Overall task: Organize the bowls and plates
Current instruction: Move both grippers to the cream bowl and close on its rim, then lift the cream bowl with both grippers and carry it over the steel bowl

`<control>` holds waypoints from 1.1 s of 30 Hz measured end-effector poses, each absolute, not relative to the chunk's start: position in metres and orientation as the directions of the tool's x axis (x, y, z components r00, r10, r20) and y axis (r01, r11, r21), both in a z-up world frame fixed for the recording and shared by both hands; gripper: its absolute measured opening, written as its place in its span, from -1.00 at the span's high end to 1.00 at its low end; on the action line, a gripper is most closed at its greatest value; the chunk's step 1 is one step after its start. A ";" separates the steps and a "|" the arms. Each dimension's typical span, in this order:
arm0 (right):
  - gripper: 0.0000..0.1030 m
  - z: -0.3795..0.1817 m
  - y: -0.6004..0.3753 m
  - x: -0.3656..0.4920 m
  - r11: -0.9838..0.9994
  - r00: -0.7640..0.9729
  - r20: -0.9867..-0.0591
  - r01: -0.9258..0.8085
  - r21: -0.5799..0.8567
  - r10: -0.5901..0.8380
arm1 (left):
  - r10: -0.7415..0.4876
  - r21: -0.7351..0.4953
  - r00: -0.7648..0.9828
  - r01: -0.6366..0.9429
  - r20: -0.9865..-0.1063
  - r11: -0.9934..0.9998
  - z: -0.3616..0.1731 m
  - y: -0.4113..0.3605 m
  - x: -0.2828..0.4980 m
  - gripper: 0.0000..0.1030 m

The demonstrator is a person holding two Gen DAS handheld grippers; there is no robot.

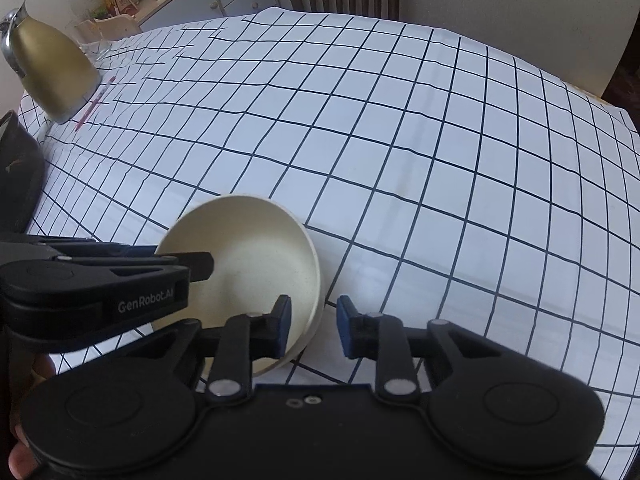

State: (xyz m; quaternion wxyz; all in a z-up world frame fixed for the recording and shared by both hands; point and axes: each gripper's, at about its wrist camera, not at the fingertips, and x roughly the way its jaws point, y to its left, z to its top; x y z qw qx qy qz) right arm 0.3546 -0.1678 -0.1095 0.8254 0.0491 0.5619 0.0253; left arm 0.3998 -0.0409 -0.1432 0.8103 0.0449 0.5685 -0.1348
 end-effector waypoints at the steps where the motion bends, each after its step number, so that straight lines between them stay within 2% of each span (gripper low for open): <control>1: 0.67 -0.109 -0.168 0.354 0.994 0.367 -0.926 0.018 0.105 0.091 | -0.167 -0.081 0.316 0.269 -0.934 0.960 -0.143 -0.040 0.400 0.80; 4: 0.81 -0.109 -0.167 0.353 0.996 0.366 -0.928 0.034 0.085 0.067 | -0.164 -0.072 0.319 0.280 -0.934 0.957 -0.141 -0.041 0.397 0.85; 7: 0.84 -0.109 -0.166 0.351 0.997 0.371 -0.927 0.046 0.067 0.045 | -0.165 -0.072 0.316 0.288 -0.934 0.955 -0.138 -0.042 0.391 0.87; 15: 0.84 -0.092 -0.161 0.341 0.996 0.380 -0.924 0.060 0.064 0.037 | -0.176 -0.078 0.323 0.293 -0.930 0.953 -0.109 -0.033 0.369 0.87; 33: 0.85 -0.018 -0.107 0.287 0.998 0.453 -0.891 0.057 0.013 -0.014 | -0.257 -0.121 0.379 0.348 -0.889 0.930 -0.026 0.025 0.304 0.87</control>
